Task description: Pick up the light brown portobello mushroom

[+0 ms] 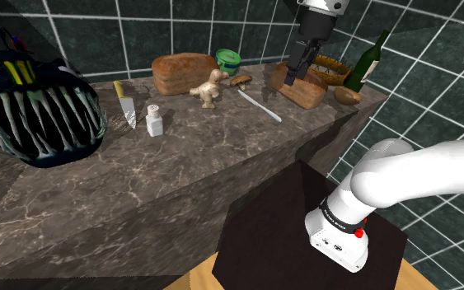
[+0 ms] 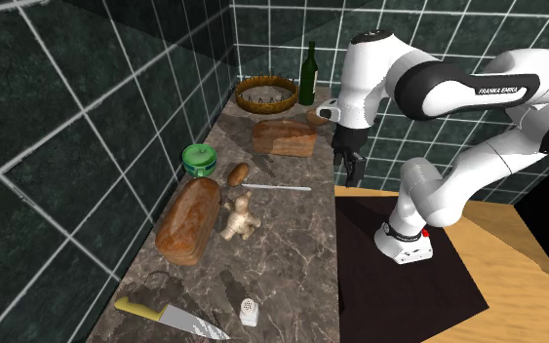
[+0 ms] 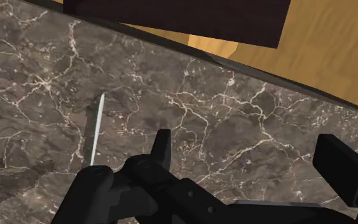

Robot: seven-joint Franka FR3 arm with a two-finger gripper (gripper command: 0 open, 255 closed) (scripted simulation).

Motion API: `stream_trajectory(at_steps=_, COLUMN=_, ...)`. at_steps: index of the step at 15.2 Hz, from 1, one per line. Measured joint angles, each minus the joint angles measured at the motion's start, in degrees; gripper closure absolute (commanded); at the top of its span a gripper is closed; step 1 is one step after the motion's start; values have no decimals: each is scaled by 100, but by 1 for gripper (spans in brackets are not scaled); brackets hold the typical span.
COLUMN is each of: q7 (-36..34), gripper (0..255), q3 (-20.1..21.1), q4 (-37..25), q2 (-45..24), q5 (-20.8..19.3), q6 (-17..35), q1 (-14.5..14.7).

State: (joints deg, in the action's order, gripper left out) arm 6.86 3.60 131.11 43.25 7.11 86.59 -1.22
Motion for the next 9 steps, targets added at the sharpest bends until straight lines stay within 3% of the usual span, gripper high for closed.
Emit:
stream_trajectory(at_steps=3, q7=303, gripper=0, q3=-129, q4=87, q2=-42, q5=-129, q6=128, q1=17)
stream_trajectory(at_steps=9, q7=1763, gripper=0, q3=-729, q4=156, q2=-653, q5=-699, q6=866, q1=80)
